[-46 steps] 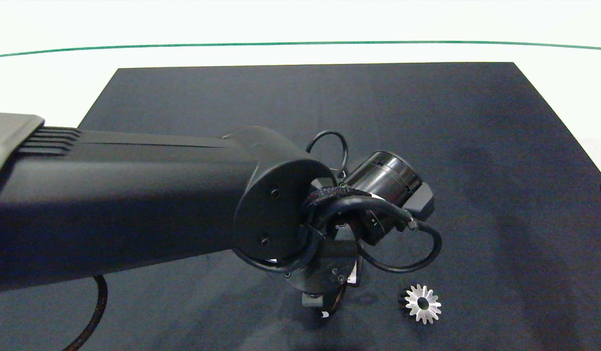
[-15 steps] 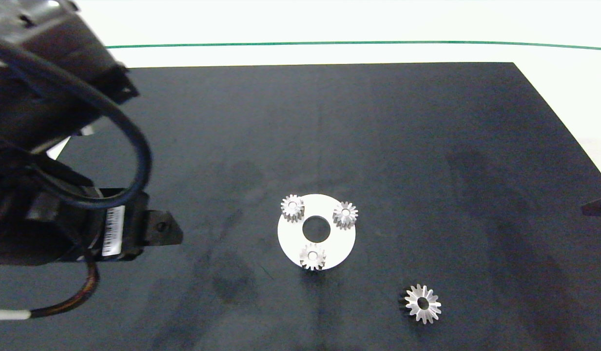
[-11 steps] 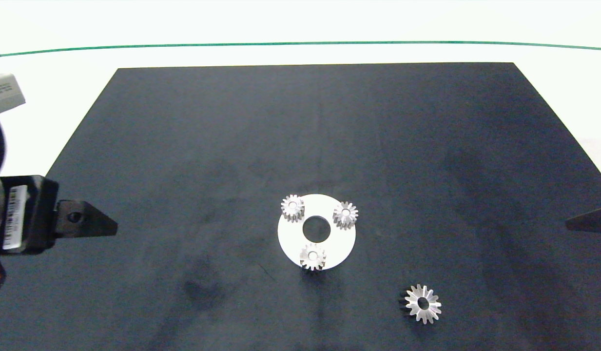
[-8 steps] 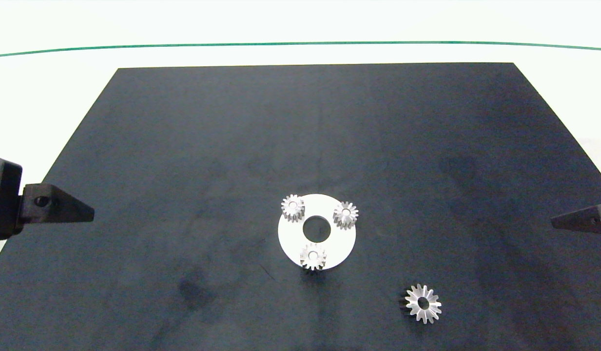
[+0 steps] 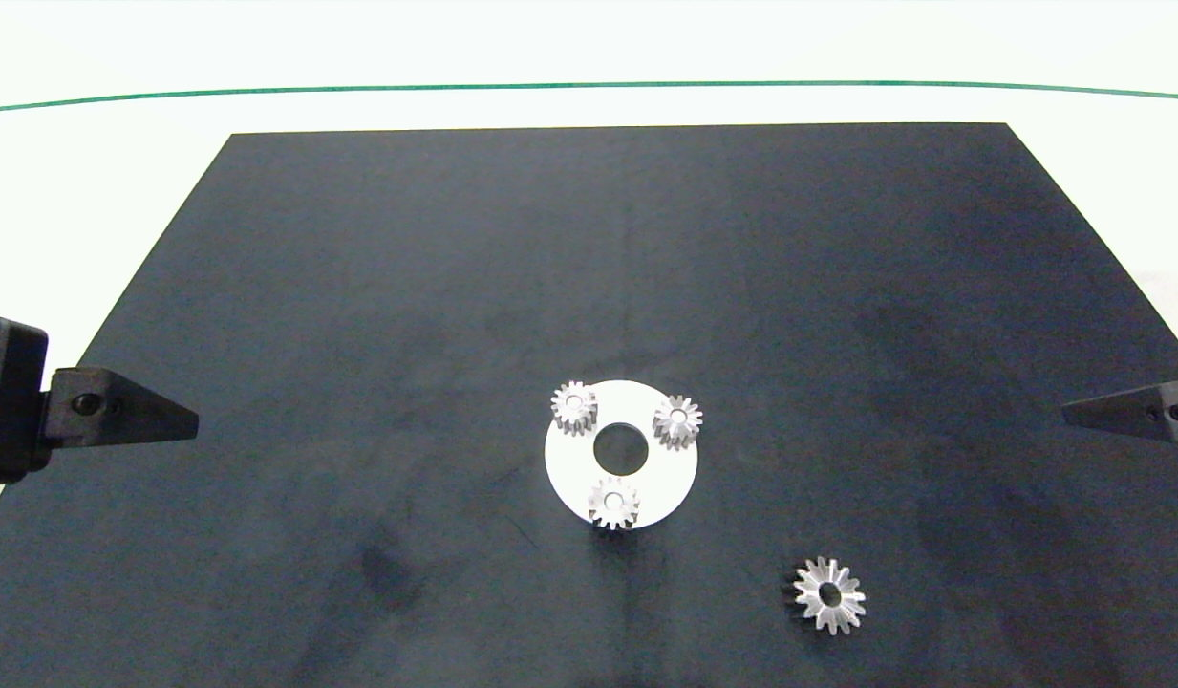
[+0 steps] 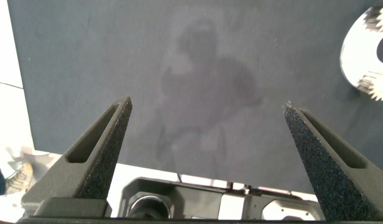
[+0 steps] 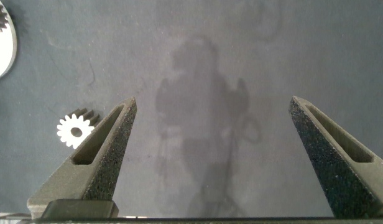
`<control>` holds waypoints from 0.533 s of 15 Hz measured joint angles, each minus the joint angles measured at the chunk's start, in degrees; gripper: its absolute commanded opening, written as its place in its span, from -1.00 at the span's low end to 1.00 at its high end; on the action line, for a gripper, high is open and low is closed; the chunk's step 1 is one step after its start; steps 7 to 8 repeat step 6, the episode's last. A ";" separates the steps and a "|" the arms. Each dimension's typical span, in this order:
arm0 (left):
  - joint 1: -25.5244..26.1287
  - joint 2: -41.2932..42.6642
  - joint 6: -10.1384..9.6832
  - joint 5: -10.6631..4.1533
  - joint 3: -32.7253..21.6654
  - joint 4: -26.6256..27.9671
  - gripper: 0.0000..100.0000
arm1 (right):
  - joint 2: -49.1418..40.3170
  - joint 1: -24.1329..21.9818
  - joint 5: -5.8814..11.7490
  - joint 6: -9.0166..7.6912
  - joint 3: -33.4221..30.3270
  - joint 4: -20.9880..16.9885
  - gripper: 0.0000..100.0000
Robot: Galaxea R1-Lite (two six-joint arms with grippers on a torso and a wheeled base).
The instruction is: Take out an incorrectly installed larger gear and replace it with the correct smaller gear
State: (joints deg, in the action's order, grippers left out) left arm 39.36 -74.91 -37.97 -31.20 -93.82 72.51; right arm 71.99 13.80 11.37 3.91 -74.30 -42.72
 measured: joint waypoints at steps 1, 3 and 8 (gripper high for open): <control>0.11 0.07 0.02 0.02 0.16 0.00 1.00 | -0.10 -0.05 0.15 -0.01 0.32 0.74 1.00; 0.21 0.44 0.22 0.02 0.44 -0.02 1.00 | -0.49 -0.09 0.30 -0.12 0.99 1.07 1.00; 0.22 0.96 0.38 0.02 0.18 -1.48 1.00 | -0.99 -0.09 0.41 -0.17 1.68 2.36 1.00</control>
